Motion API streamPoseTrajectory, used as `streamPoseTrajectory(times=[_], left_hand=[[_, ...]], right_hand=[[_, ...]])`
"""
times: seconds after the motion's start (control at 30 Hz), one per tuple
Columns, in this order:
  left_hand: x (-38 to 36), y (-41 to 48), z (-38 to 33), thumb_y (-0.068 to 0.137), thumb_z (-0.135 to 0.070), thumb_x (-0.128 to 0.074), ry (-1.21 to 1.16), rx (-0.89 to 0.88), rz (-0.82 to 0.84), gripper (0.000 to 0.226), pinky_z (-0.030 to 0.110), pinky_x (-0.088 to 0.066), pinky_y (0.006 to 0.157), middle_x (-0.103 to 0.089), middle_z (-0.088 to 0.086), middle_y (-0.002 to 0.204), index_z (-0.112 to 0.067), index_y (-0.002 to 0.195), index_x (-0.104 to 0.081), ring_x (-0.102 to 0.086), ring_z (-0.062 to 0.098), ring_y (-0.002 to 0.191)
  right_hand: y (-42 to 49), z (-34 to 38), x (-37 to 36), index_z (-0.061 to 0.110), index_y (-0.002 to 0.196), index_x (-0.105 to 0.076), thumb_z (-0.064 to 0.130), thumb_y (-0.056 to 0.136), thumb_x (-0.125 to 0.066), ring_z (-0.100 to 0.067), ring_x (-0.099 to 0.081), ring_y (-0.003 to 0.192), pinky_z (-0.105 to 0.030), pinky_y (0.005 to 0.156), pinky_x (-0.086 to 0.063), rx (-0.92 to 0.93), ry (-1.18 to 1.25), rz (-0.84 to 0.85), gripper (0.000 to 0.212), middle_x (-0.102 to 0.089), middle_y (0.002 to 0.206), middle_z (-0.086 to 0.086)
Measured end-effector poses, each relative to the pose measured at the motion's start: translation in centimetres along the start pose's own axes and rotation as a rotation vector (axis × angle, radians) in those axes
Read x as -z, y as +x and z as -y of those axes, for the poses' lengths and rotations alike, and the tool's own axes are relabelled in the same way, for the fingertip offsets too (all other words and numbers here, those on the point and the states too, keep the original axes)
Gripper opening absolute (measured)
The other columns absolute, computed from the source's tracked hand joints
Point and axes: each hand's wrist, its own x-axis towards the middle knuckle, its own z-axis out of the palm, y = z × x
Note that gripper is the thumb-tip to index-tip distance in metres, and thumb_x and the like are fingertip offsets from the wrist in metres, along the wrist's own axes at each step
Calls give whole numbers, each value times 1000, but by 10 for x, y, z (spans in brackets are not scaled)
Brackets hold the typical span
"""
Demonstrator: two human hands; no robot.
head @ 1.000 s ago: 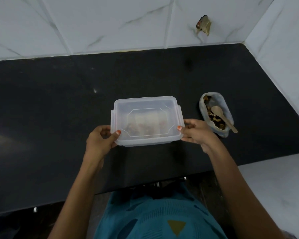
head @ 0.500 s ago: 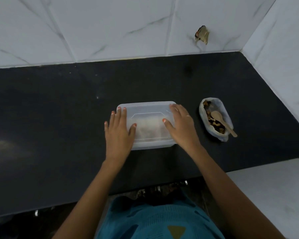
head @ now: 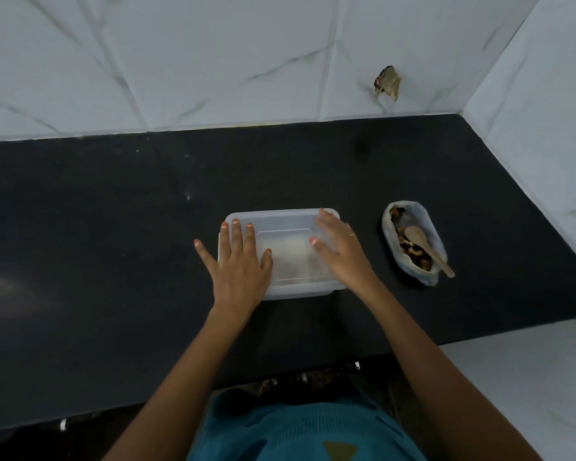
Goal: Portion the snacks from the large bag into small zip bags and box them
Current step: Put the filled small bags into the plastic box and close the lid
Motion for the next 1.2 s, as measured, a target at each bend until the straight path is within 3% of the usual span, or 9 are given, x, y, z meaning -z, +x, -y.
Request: streamPoseTrajectory(times=[0.07, 0.13, 0.2, 0.27, 0.37, 0.53, 0.7, 1.07, 1.2], left_hand=[[2, 1, -10, 97, -49, -20, -9, -26, -74, 62, 61, 11, 107, 8, 8, 157, -22, 149, 0, 10, 27, 144], [1, 6, -24, 94, -57, -20, -70, -80, -99, 66, 59, 13, 108, 11, 7, 157, -27, 149, 2, 13, 27, 144], [0, 13, -41, 88, -67, -12, -87, -146, -88, 72, 56, 16, 107, 14, 5, 156, -31, 147, 8, 15, 28, 143], [-5, 19, -53, 85, -72, -8, -61, -188, -60, 76, 57, 15, 108, 17, 4, 156, -32, 146, 14, 16, 28, 143], [-14, 22, -61, 87, -71, -12, -39, -201, -9, 76, 59, 10, 109, 19, 4, 156, -32, 145, 17, 15, 28, 143], [-14, 23, -61, 88, -68, -15, -19, -192, 18, 75, 60, 7, 110, 21, 3, 155, -32, 145, 18, 15, 27, 143], [-15, 23, -62, 87, -68, -12, -19, -190, 21, 74, 60, 7, 109, 22, 3, 155, -32, 145, 17, 15, 27, 143], [-15, 26, -60, 78, -74, 4, -27, -208, 59, 81, 59, 7, 110, 18, 4, 156, -31, 147, 11, 13, 27, 144], [0, 17, -35, 97, -45, -31, -411, -229, -91, 53, 45, 1, 115, -3, 1, 158, -27, 146, -23, 1, 18, 145]], right_hand=[[-3, -4, 8, 21, 126, -51, 19, 94, -49, -10, -42, 126, -38, 108, -36, -89, 440, -234, 32, -45, 136, 4], [-3, -11, 13, 25, 123, -52, 23, 95, -48, -8, -50, 113, -31, 95, -45, -226, 526, -289, 29, -48, 127, 5], [0, -19, 16, 22, 126, -50, 34, 97, -41, -9, -55, 103, -28, 88, -47, -431, 630, -142, 33, -53, 124, 1], [2, -24, 18, 19, 122, -54, 43, 97, -35, -20, -61, 102, -41, 91, -49, -605, 796, 36, 40, -62, 117, -7], [2, -21, 28, 16, 116, -58, 39, 98, -37, -24, -63, 99, -41, 83, -52, -666, 864, 67, 36, -65, 107, -10], [-1, -8, 43, 17, 103, -60, 24, 94, -49, -18, -63, 90, -36, 84, -52, -528, 622, -58, 16, -64, 98, -4], [-5, 3, 23, 13, 133, -45, 13, 87, -60, -13, -56, 105, -31, 87, -49, -412, 313, -171, 49, -56, 118, -1], [-4, 10, 16, 13, 139, -36, 16, 94, -49, -13, -52, 112, -16, 79, -40, -341, 47, -145, 47, -52, 130, -7], [-7, 24, 1, 16, 147, -15, 35, 94, -47, -24, -24, 139, -38, 111, -27, -234, -197, -233, 65, -25, 152, -8]])
